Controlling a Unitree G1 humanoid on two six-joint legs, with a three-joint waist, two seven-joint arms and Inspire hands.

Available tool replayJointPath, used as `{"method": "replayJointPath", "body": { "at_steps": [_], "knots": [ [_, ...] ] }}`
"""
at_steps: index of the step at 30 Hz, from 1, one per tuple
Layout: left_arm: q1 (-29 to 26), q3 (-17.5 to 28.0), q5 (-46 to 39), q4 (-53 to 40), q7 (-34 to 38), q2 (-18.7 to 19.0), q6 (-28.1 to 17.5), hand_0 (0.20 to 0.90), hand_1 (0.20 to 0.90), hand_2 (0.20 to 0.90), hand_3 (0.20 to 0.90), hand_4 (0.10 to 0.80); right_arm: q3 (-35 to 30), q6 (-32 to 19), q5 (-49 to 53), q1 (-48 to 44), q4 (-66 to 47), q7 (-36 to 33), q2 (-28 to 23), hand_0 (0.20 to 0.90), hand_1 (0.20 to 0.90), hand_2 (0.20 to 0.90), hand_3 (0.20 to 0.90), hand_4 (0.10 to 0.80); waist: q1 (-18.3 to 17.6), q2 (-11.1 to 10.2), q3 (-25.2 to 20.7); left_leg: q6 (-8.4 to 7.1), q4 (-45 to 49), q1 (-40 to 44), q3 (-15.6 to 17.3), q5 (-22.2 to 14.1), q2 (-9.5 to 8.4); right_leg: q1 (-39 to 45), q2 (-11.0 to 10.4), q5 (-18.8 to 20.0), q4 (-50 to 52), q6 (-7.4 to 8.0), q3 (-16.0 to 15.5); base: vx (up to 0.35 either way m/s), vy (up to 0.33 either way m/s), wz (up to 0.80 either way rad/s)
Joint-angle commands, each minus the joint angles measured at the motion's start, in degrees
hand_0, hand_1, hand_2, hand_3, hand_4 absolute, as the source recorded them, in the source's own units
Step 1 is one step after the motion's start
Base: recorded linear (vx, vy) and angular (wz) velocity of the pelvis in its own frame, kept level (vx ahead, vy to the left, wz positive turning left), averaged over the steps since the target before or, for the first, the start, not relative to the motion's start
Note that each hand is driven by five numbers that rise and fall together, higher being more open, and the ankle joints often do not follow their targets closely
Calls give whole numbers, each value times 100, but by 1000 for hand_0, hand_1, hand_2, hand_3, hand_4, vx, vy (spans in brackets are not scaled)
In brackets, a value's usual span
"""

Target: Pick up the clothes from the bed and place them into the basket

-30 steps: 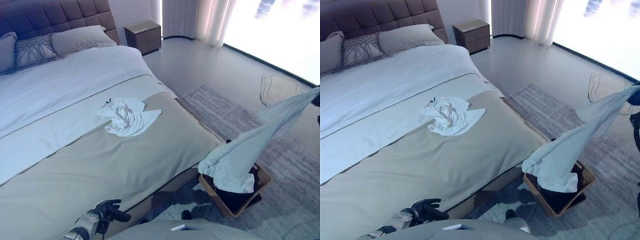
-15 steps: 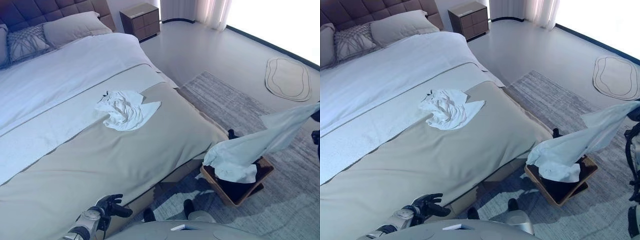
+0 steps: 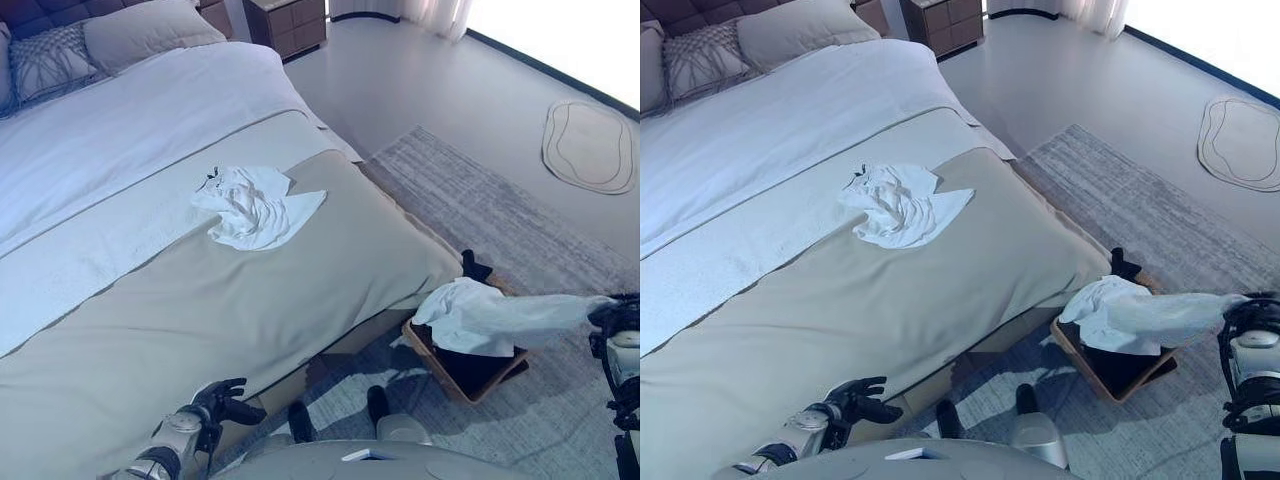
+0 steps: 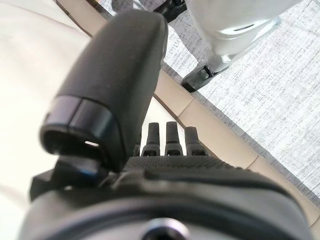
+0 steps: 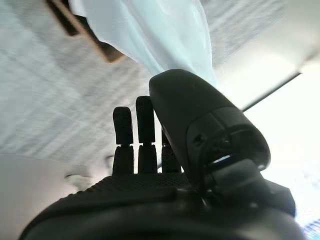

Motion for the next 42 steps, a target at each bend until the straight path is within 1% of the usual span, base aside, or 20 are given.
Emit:
{"method": "replayJointPath", "body": {
  "at_steps": [1,6,11,15,20,22,26,27,28,29,30,31,34,35,36,37,39,41,42],
  "knots": [
    [-259,-105,92,-18,46,394,-281,900,900,900,900,800,-289,-223,48,-298,221,-311,-334,900,900,900,900,800,120,-241,-57,51,51,57,-107,-440,-79,-142,169,-160,374,-219,-233,-25,-52,3],
    [-304,-133,83,-130,38,421,-276,900,900,900,900,800,-235,-66,-118,-282,578,-44,-369,900,900,900,900,800,148,-239,8,19,73,24,-148,-415,-65,-148,181,-164,368,-241,-270,-21,-38,3],
    [-302,-131,61,-192,5,462,-241,900,900,900,900,800,-227,-135,-92,-236,803,328,-422,900,900,900,900,800,192,-261,-4,-1,81,26,-196,-409,-60,-104,199,-179,336,-254,-302,-1,-15,4],
    [-294,-119,57,-122,-12,468,-266,900,900,900,900,800,-202,-193,-39,-259,723,373,-388,900,900,900,900,800,223,-294,-18,-11,92,19,-237,-403,-50,-94,213,-199,343,-268,-319,14,-17,9],
    [-254,-98,29,-77,10,448,-250,900,900,900,900,800,-121,-262,-103,-354,395,147,-325,900,900,900,900,800,262,-328,-6,-20,141,-17,-268,-410,-41,-92,234,-210,340,-285,-331,9,-2,4],
    [-244,-100,9,-91,38,431,-223,900,900,900,900,800,-78,-318,-84,-392,161,64,-295,900,900,900,900,800,268,-334,16,-21,142,-26,-290,-403,-39,-92,240,-203,332,-290,-328,0,0,0],
    [-143,-69,-78,-224,119,339,-172,900,900,900,900,800,87,-429,-120,-467,-1110,149,-180,900,900,900,900,800,254,-352,63,-41,190,-45,-379,-408,-40,-88,237,-191,334,-303,-266,56,48,3],
    [-102,-39,-106,-276,145,301,-167,900,900,900,900,800,147,-515,-92,-486,-1562,313,-128,900,900,900,900,800,254,-363,80,-41,227,-54,-407,-422,-49,-87,231,-195,343,-311,-255,95,89,3],
    [-13,45,-192,-331,161,259,-213,900,900,900,900,800,207,-549,-185,-476,-2302,624,-26,900,900,900,900,800,252,-383,104,-35,324,-83,-434,-460,-70,-103,220,-215,378,-327,-232,109,119,2],
    [36,100,-229,-350,170,223,-246,900,900,900,900,800,207,-652,-305,-446,-2590,830,55,900,900,900,900,800,259,-401,123,-32,412,-126,-438,-490,-82,-128,207,-226,410,-335,-232,94,150,2],
    [73,164,-277,-367,176,185,-272,900,900,900,900,800,266,-913,-431,-434,-2789,1096,101,900,900,900,900,800,278,-425,157,-26,528,-195,-445,-526,-102,-167,193,-238,445,-347,-247,38,136,6],
    [85,200,-316,-396,184,166,-275,900,900,900,900,800,333,-1031,-489,-459,-2924,1212,97,900,900,900,900,800,307,-452,199,-18,659,-285,-455,-556,-123,-208,179,-244,475,-363,-274,0,132,10],
    [-15,166,-440,-434,276,113,-306,900,900,900,900,800,717,-1308,-680,-929,-2844,1578,-11,900,900,900,900,800,525,-550,470,-6,1010,-667,-567,-590,-186,-386,138,-241,588,-406,-418,-79,134,20],
    [-36,152,-438,-438,284,112,-314,900,900,900,900,800,774,-1322,-660,-1007,-2802,1561,-34,900,900,900,900,800,550,-558,507,-2,1036,-707,-587,-589,-193,-403,135,-240,597,-410,-433,-97,119,20],
    [-111,99,-493,-451,328,112,-304,900,900,900,900,800,1035,-1358,-772,-1386,-2628,1558,-138,900,900,900,900,800,708,-597,681,12,1115,-857,-679,-574,-227,-472,121,-229,631,-420,-502,-71,82,16],
    [-127,87,-495,-448,335,113,-313,900,900,900,900,800,1103,-1346,-779,-1493,-2575,1547,-162,900,900,900,900,800,737,-603,717,14,1127,-889,-704,-570,-235,-487,119,-228,637,-420,-522,-76,115,33],
    [-214,-29,-614,-399,390,132,-329,900,900,900,900,800,1599,-1296,-918,-2229,-2228,1357,-357,900,900,900,900,800,1006,-639,941,34,1158,-1074,-888,-523,-296,-576,89,-203,649,-417,-654,-33,125,50],
    [-231,-55,-645,-343,390,157,-347,900,900,900,900,800,1849,-1216,-837,-2625,-1994,1247,-450,900,900,900,900,800,1146,-669,1030,43,1195,-1167,-1000,-512,-343,-600,66,-189,645,-411,-732,43,122,44],
    [-248,-100,-686,-296,386,218,-373,900,900,900,900,800,2138,-1154,-766,-3155,-1644,1057,-521,900,900,900,900,800,1319,-711,1126,55,1234,-1291,-1122,-496,-399,-631,32,-159,625,-393,-831,87,128,43]
  ]
}}
